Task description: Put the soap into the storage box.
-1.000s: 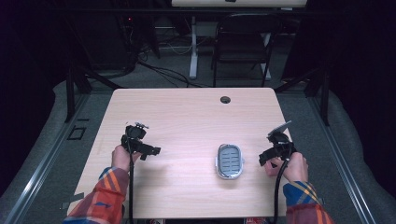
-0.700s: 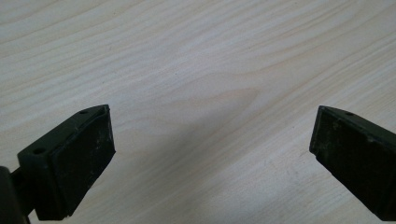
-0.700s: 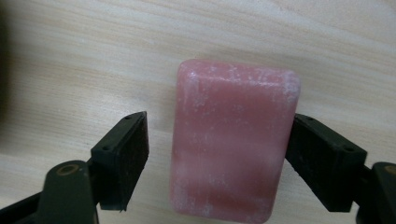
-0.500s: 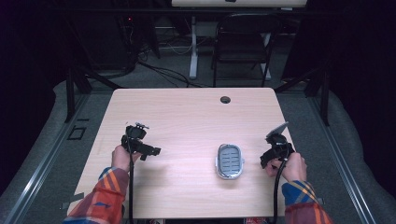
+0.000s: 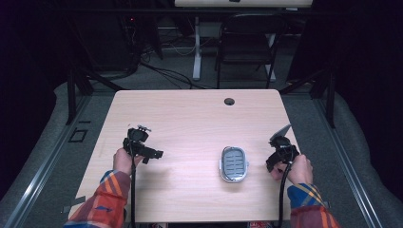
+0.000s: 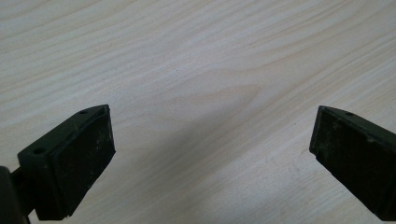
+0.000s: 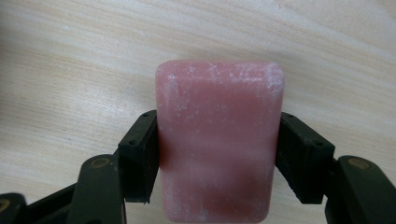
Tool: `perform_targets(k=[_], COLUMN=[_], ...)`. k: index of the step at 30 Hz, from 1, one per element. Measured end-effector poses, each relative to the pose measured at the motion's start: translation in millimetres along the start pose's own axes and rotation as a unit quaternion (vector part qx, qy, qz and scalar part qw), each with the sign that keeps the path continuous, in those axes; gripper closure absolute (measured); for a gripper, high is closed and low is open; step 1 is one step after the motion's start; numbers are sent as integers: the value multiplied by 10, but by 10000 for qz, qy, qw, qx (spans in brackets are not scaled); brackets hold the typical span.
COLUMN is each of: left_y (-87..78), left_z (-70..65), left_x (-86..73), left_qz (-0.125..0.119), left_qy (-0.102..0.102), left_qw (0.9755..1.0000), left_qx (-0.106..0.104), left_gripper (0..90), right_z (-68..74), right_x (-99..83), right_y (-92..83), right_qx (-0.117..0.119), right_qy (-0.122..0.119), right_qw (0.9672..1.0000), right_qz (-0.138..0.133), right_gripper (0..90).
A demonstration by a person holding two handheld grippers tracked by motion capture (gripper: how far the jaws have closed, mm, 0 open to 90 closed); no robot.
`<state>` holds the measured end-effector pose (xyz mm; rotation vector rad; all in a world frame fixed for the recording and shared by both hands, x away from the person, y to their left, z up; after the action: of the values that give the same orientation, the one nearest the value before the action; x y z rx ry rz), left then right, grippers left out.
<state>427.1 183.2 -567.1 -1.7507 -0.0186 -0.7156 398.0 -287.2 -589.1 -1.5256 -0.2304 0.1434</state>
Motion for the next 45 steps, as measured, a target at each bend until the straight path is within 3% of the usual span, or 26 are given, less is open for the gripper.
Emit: perform_targets(k=[4,13,14,16,20,23,37,45], left_y=[1,1,-1,0,4,10,17,33], left_z=[-1,-1,0,1,-7,-12,-25,-31], left_x=[1,3,3,4,9,22,41,49], left_qz=[-1,-4,-4,-10,1,-10,5,23], left_qy=[11,22,18,27,29,55,68,105], left_qw=[10000,10000,10000,10000,10000,10000,10000,9999], left_qx=[0,-3,7,7,0,6,4,1], left_gripper=[0,0,0,0,0,0,0,0], right_z=[10,-16,-25,-12,-3,26,203,267], right_x=[-3,0,-5,-6,-11,-17,23,56], right_y=[-14,-160,-181,-184,-230,-262,-501,-539], right_qx=[32,17,5,5,29,25,-70,-55], right_qy=[-58,-78,-164,-92,-177,-141,-566,-649], right_qw=[10000,9999,9999,9999,9998,9998,9983,9978], right_qz=[43,-134,-42,-97,-69,-153,-99,-88], right_gripper=[370,372,372,372,372,372,372,373])
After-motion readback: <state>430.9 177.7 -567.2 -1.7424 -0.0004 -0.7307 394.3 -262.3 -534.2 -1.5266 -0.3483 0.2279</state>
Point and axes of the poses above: each handheld gripper's, and its own axes: y roughly forward along the jaws, x roughly out of its top, z roughly to its left, the point moved 5 cm from there along y, roughly forward along the jaws, and after that the axes turned 2 degrees about -y, right-handed, at the moved point
